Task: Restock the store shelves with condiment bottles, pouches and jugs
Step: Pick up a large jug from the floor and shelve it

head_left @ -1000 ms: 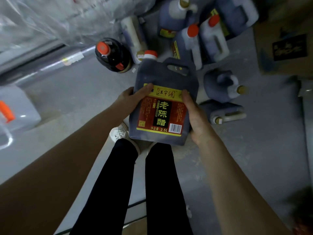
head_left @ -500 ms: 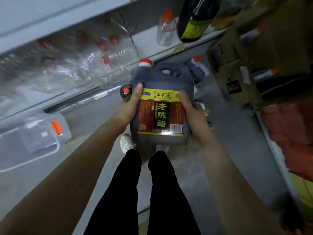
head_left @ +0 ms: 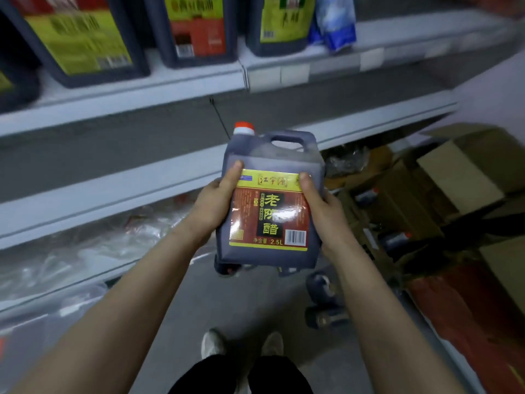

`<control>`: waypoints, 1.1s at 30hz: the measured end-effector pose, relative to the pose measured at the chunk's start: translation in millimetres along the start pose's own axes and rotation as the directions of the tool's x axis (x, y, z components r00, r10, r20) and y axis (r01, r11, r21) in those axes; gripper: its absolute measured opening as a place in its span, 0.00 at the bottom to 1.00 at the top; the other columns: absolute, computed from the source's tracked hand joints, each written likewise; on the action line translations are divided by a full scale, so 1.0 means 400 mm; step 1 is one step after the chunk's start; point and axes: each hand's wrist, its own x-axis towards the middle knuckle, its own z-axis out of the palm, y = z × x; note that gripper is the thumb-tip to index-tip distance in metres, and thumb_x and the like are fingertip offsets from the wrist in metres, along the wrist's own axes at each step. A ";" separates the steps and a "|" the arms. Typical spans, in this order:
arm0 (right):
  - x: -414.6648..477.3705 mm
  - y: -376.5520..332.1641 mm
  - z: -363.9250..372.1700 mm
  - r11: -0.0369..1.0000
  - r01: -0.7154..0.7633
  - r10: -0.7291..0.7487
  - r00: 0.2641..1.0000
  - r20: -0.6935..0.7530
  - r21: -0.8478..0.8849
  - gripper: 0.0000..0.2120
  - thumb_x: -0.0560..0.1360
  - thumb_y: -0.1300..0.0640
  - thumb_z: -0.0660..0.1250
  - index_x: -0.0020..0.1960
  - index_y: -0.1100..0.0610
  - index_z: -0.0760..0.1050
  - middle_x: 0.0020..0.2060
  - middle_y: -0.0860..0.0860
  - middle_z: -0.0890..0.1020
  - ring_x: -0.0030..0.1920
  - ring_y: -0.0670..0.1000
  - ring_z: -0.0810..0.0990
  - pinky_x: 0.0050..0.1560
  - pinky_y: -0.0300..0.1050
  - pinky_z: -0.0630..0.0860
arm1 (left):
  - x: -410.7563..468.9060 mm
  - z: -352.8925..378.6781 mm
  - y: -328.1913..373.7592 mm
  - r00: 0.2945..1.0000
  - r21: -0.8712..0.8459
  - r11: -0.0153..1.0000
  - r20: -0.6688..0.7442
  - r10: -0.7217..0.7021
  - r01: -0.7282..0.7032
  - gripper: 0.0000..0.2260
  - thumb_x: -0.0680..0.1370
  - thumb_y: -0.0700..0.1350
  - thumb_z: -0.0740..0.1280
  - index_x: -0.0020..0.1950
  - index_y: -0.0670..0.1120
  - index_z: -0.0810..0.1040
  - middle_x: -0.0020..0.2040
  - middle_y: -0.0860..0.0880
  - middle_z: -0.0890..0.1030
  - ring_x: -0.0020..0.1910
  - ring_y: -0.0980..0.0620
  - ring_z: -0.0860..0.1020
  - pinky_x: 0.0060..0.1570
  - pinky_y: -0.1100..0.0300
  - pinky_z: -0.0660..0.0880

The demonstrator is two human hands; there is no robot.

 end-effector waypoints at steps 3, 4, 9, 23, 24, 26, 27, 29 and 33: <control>-0.018 -0.117 0.005 0.995 0.098 -0.098 0.995 -0.007 0.015 0.28 0.68 0.31 0.70 0.54 0.53 0.82 0.47 0.51 0.88 0.47 0.53 0.87 0.57 0.56 0.81 | -0.017 -0.034 0.119 0.995 0.012 0.995 -0.013 0.097 -0.097 0.31 0.67 0.75 0.62 0.46 0.50 0.86 0.44 0.50 0.87 0.44 0.51 0.86 0.52 0.51 0.80; -0.027 -0.154 0.008 0.992 0.123 -0.123 0.992 -0.016 0.009 0.31 0.66 0.29 0.69 0.54 0.54 0.82 0.48 0.52 0.87 0.49 0.54 0.87 0.59 0.57 0.81 | -0.024 -0.044 0.155 0.992 0.017 0.993 -0.024 0.121 -0.121 0.35 0.64 0.76 0.62 0.49 0.47 0.85 0.45 0.49 0.87 0.45 0.49 0.86 0.55 0.49 0.79; -0.064 -0.302 0.003 0.960 0.273 -0.276 0.959 -0.062 -0.060 0.37 0.59 0.23 0.65 0.51 0.52 0.82 0.44 0.51 0.88 0.46 0.51 0.87 0.57 0.57 0.81 | -0.064 -0.083 0.311 0.965 0.069 0.965 -0.056 0.256 -0.252 0.38 0.61 0.79 0.60 0.50 0.49 0.84 0.43 0.53 0.87 0.42 0.54 0.85 0.53 0.52 0.79; -0.169 -0.563 0.040 0.843 0.538 -0.538 0.843 0.017 0.027 0.35 0.60 0.26 0.66 0.53 0.52 0.79 0.41 0.47 0.88 0.40 0.47 0.87 0.41 0.42 0.79 | -0.203 -0.195 0.559 0.845 0.100 0.843 -0.032 0.534 -0.529 0.38 0.63 0.81 0.58 0.58 0.54 0.78 0.47 0.52 0.87 0.47 0.52 0.85 0.60 0.44 0.76; -0.169 -0.578 0.044 0.832 0.554 -0.554 0.832 0.016 0.029 0.35 0.60 0.26 0.66 0.53 0.52 0.78 0.41 0.47 0.87 0.40 0.47 0.87 0.41 0.41 0.79 | -0.208 -0.203 0.575 0.837 0.120 0.835 -0.047 0.546 -0.538 0.40 0.62 0.82 0.57 0.58 0.53 0.78 0.48 0.51 0.86 0.48 0.51 0.85 0.61 0.44 0.76; -0.165 -0.605 0.049 0.811 0.583 -0.584 0.812 0.008 0.041 0.35 0.60 0.25 0.66 0.53 0.51 0.78 0.42 0.48 0.88 0.41 0.48 0.87 0.44 0.46 0.80 | -0.216 -0.215 0.602 0.823 0.161 0.821 -0.073 0.563 -0.547 0.43 0.61 0.83 0.55 0.60 0.52 0.78 0.50 0.51 0.86 0.50 0.51 0.84 0.61 0.44 0.76; -0.161 -0.619 0.050 0.803 0.593 -0.595 0.804 0.008 0.051 0.34 0.60 0.26 0.67 0.53 0.51 0.78 0.42 0.48 0.88 0.42 0.49 0.87 0.46 0.48 0.81 | -0.219 -0.218 0.615 0.817 0.173 0.816 -0.085 0.571 -0.552 0.44 0.61 0.83 0.54 0.61 0.52 0.77 0.50 0.51 0.86 0.50 0.51 0.84 0.61 0.45 0.76; -0.147 -0.644 0.048 0.789 0.609 -0.612 0.791 0.014 0.078 0.34 0.60 0.26 0.68 0.54 0.50 0.78 0.43 0.49 0.88 0.43 0.50 0.87 0.49 0.52 0.81 | -0.218 -0.219 0.642 0.802 0.190 0.802 -0.101 0.589 -0.566 0.44 0.61 0.83 0.54 0.62 0.53 0.76 0.50 0.52 0.86 0.49 0.52 0.84 0.61 0.45 0.76; -0.095 -0.692 0.028 0.767 0.631 -0.639 0.768 0.046 0.116 0.33 0.62 0.27 0.68 0.56 0.49 0.77 0.46 0.50 0.87 0.46 0.53 0.87 0.55 0.59 0.81 | -0.198 -0.200 0.692 0.772 0.184 0.778 -0.123 0.624 -0.600 0.40 0.64 0.80 0.56 0.63 0.54 0.74 0.49 0.54 0.86 0.47 0.56 0.85 0.59 0.47 0.77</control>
